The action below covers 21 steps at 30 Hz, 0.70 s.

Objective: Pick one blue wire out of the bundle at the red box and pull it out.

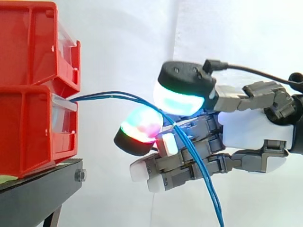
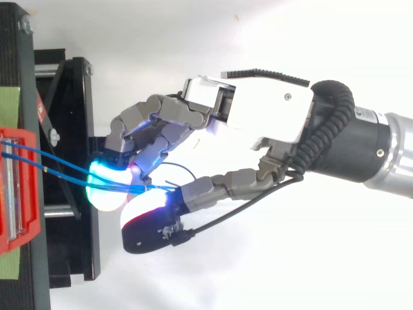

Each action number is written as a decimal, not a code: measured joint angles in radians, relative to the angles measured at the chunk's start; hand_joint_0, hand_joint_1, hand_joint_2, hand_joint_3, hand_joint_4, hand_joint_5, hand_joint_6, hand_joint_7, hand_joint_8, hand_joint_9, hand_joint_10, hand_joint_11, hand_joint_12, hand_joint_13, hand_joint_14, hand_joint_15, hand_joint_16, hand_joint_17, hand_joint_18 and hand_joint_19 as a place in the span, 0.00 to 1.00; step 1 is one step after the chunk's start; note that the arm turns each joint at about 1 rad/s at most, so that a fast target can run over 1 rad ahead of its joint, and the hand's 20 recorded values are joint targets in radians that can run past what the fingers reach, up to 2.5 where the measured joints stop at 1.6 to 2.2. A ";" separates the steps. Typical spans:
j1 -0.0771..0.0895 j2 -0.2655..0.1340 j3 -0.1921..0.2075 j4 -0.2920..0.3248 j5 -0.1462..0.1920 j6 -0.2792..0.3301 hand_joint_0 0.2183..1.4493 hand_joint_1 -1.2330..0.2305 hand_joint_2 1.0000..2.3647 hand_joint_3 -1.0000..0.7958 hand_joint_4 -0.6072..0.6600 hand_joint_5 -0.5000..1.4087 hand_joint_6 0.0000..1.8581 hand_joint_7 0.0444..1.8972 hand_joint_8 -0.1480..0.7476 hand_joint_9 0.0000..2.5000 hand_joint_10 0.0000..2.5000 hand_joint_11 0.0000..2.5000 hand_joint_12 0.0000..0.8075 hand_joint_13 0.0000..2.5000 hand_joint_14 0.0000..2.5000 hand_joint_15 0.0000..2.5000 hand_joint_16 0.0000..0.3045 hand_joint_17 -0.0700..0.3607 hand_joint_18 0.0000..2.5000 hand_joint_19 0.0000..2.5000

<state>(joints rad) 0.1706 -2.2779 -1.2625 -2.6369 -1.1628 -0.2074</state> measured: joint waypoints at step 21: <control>0.000 0.000 0.000 0.000 0.000 0.000 0.30 0.34 0.01 0.49 0.69 0.21 0.42 0.51 0.51 0.49 0.01 0.33 0.51 0.30 0.01 0.19 0.21 0.50 0.18 0.20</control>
<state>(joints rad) 0.1709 -2.2779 -1.2626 -2.6369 -1.1623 -0.2075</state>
